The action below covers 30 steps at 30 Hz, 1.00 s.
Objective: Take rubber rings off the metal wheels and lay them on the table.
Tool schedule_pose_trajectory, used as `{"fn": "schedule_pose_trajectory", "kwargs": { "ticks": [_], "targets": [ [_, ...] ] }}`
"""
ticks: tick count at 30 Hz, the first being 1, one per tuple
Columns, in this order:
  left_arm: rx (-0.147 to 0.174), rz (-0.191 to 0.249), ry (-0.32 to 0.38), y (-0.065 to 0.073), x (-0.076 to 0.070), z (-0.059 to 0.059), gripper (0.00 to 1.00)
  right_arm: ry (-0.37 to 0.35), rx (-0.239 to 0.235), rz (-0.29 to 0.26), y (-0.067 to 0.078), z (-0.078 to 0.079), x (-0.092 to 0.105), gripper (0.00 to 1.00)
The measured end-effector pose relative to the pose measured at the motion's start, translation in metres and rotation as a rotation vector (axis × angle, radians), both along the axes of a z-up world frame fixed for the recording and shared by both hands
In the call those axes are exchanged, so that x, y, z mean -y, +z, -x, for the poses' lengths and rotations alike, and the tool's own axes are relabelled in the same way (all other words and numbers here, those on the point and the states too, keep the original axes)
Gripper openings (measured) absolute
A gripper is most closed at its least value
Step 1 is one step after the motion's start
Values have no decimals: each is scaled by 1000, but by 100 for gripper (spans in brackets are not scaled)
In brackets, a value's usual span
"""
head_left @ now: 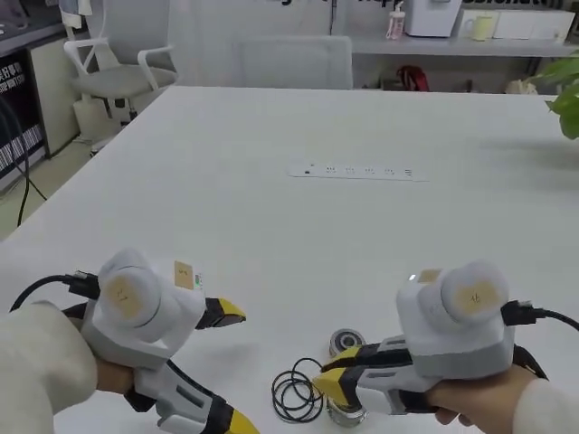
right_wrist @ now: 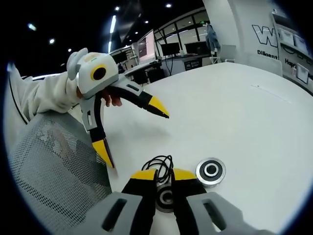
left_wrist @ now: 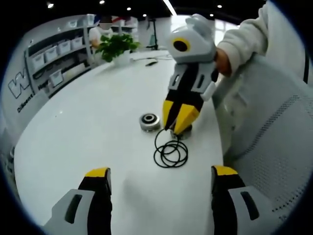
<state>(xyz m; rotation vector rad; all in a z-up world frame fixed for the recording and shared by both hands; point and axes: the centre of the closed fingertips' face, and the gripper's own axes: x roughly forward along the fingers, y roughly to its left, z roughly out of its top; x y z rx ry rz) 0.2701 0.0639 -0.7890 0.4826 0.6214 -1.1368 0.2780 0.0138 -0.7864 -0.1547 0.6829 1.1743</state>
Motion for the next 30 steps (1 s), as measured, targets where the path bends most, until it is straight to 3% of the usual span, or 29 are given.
{"fn": "schedule_pose_trajectory", "kwargs": {
  "ticks": [7,17,21,24,30],
  "targets": [
    [1,5,3,1,0,-1,86,-41,36,-31,15,-15,7,11],
    [-8,52,35,10,3,-3,89,-60,86,-73,37,-26,19,26],
    [4,83,60,19,2,-6,90,-69,100,-112,50,-30,21,36],
    [14,123,88,29,4,-8,91,-75,139,-137,64,-32,25,43],
    [18,168,116,38,3,-7,95,-64,154,-138,71,-29,30,52]
  ]
}}
